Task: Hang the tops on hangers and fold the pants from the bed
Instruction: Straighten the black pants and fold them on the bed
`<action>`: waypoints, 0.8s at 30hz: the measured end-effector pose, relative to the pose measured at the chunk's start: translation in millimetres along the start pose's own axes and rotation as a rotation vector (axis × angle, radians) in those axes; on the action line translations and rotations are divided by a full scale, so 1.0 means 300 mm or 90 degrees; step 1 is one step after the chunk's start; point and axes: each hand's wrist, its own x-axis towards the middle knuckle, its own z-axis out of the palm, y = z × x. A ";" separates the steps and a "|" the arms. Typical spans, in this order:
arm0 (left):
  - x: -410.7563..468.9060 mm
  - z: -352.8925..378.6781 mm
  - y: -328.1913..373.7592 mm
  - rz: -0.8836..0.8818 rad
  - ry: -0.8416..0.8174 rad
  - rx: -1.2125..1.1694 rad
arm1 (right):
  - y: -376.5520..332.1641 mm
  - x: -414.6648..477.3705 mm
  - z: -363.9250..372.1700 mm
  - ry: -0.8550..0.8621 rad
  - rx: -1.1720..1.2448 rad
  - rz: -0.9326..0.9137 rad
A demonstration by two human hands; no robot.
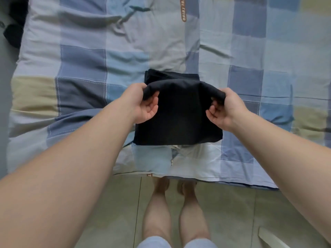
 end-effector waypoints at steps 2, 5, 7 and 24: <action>0.056 0.042 0.044 0.023 0.009 -0.025 | -0.041 0.057 0.044 -0.006 0.009 -0.019; 0.154 0.088 0.069 0.094 0.016 -0.040 | -0.064 0.154 0.097 -0.057 -0.015 -0.077; 0.231 0.107 0.045 0.216 0.050 0.081 | -0.035 0.217 0.126 -0.109 -0.145 -0.148; 0.583 -0.035 -0.244 0.679 0.482 0.862 | 0.315 0.539 0.064 0.124 -0.835 -0.592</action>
